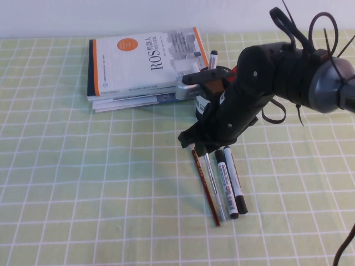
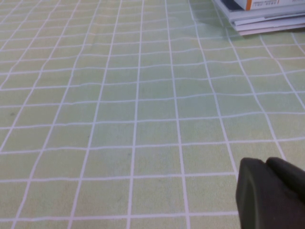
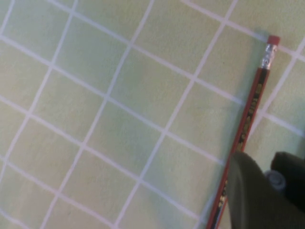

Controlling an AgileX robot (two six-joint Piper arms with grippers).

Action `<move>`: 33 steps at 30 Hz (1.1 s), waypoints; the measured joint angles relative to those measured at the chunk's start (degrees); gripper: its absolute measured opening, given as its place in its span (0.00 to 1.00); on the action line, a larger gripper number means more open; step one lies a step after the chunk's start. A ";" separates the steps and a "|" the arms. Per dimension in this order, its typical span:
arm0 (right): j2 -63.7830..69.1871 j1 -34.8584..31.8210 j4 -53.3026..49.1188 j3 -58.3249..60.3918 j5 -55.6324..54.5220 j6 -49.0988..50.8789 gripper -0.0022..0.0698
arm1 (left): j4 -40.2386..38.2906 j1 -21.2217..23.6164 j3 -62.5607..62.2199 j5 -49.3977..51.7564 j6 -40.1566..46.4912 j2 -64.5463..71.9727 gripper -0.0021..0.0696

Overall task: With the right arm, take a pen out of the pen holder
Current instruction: 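Take a marker out of the pen holder and lay it on the table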

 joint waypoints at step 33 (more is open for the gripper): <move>-4.58 -0.61 -0.98 5.17 -5.33 1.71 0.18 | 0.00 0.00 0.00 0.00 0.00 0.00 0.02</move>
